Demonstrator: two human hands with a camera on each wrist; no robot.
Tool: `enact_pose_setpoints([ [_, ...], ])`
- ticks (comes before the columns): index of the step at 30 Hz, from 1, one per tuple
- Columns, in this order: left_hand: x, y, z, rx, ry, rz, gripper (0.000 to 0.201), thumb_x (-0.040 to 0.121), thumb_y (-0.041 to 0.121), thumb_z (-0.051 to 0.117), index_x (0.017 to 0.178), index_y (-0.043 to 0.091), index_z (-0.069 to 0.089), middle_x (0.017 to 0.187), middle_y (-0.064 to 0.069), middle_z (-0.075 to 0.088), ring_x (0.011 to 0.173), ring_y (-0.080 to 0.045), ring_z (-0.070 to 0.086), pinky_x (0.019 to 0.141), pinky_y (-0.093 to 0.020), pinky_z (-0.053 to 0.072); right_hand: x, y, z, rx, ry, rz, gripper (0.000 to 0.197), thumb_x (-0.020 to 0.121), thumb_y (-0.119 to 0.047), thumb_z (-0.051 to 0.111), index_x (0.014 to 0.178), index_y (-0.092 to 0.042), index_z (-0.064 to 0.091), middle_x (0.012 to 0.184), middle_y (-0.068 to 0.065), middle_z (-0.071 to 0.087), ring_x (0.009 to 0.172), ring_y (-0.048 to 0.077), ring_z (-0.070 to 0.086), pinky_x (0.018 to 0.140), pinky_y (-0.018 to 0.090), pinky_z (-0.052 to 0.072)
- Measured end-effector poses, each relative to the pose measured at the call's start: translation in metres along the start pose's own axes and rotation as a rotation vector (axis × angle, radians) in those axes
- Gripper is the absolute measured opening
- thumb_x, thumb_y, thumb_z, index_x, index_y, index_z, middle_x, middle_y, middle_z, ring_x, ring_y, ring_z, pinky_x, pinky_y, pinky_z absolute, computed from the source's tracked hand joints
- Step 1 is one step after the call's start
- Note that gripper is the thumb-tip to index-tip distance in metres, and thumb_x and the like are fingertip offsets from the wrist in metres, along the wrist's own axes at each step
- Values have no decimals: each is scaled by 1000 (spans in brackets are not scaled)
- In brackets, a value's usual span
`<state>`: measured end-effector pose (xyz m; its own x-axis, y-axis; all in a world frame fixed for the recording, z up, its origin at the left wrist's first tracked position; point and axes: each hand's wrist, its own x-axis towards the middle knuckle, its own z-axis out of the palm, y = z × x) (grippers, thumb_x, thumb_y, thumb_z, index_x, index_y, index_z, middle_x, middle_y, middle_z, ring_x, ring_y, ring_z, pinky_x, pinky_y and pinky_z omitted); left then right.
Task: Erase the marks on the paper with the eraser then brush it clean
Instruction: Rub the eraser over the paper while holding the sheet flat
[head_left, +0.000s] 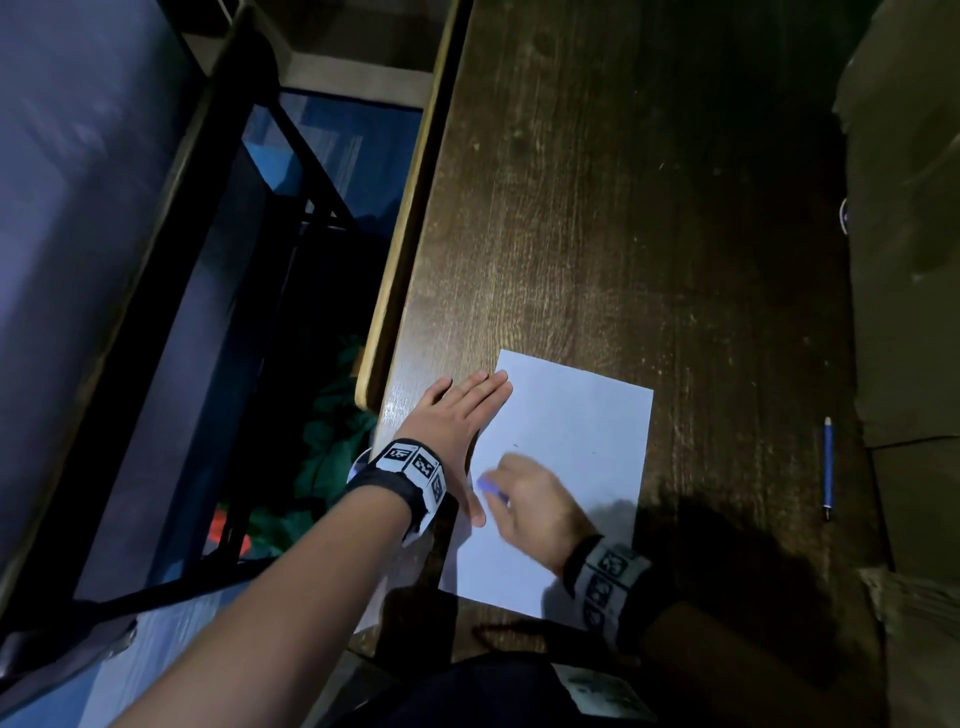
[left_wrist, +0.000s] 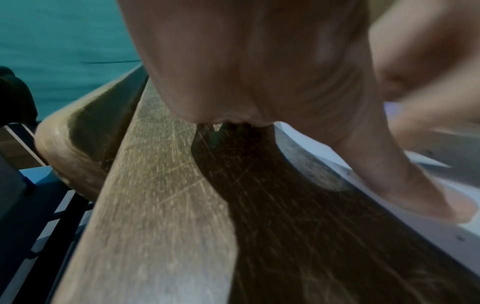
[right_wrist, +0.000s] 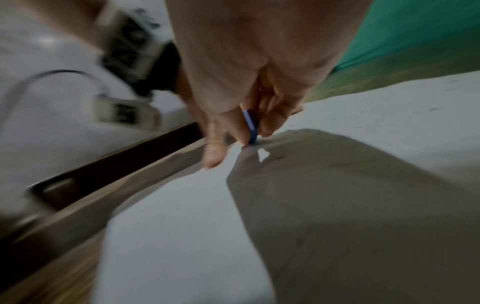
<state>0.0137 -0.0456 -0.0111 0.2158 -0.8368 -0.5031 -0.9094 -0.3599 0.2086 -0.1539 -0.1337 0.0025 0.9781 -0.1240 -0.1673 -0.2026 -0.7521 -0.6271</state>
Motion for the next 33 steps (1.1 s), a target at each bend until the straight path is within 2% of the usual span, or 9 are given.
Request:
enact_pose_setpoints([
  [2, 0, 0, -1, 0, -5, 3, 172, 33, 90, 77, 159, 25, -21, 166, 11, -27, 152, -11, -25, 124, -44, -9, 3, 5, -10, -22, -90, -40, 15, 88, -11, 57, 73, -13, 60, 74, 0, 46, 73, 24, 53, 69, 40, 49],
  [6, 0, 1, -2, -3, -14, 2, 172, 32, 88, 77, 160, 24, -19, 166, 11, -25, 152, -10, -24, 124, -44, -9, 43, 27, -29, -30, 248, 225, 11, 91, -11, 60, 86, -9, 70, 81, 5, 56, 78, 22, 56, 76, 34, 51],
  [8, 0, 2, -1, 7, -12, -2, 172, 33, 90, 77, 159, 24, -20, 166, 10, -25, 152, -11, -24, 125, -44, -9, 37, 20, -17, -13, 294, 215, 13, 93, -13, 58, 89, -8, 70, 83, 6, 57, 79, 23, 56, 76, 34, 50],
  [13, 0, 1, -2, 16, -10, -9, 172, 34, 90, 76, 159, 24, -22, 166, 10, -27, 152, -11, -24, 124, -44, -10, 4, 5, -6, -3, -105, -22, 17, 91, -14, 54, 76, -16, 62, 76, -2, 43, 75, 22, 51, 72, 41, 49],
  [17, 0, 0, -1, -9, -14, 6, 173, 30, 91, 75, 160, 24, -19, 166, 11, -25, 152, -10, -23, 124, -44, -10, 41, 35, -30, 72, 254, 308, 16, 94, -21, 60, 105, -17, 72, 92, -1, 60, 83, 18, 60, 82, 34, 53],
  [19, 0, 0, 0, -7, -11, 7, 174, 30, 92, 75, 160, 24, -19, 167, 11, -25, 152, -10, -23, 124, -44, -9, 39, 35, -21, 120, 328, 369, 22, 93, -23, 62, 113, -21, 69, 100, 1, 64, 86, 18, 63, 83, 34, 53],
  [24, 1, 1, -2, 14, -11, -11, 173, 33, 90, 77, 158, 25, -23, 165, 11, -28, 151, -10, -25, 124, -43, -10, 7, 2, -4, 70, -13, 59, 10, 91, -14, 60, 89, -12, 70, 78, 4, 58, 75, 19, 54, 73, 41, 50],
  [30, 0, 0, -1, -3, -18, 2, 173, 31, 91, 75, 159, 25, -21, 166, 11, -27, 151, -10, -25, 124, -44, -11, 43, 33, -25, 85, 333, 290, 12, 93, -19, 61, 98, -15, 72, 86, 2, 61, 77, 17, 59, 76, 29, 50],
  [33, 0, 2, -2, 6, -18, -10, 172, 34, 89, 77, 158, 25, -23, 165, 11, -28, 151, -10, -27, 124, -43, -13, 10, 4, 2, 97, 123, 115, 14, 92, -16, 58, 80, -17, 64, 74, -4, 48, 71, 17, 52, 69, 30, 47],
])
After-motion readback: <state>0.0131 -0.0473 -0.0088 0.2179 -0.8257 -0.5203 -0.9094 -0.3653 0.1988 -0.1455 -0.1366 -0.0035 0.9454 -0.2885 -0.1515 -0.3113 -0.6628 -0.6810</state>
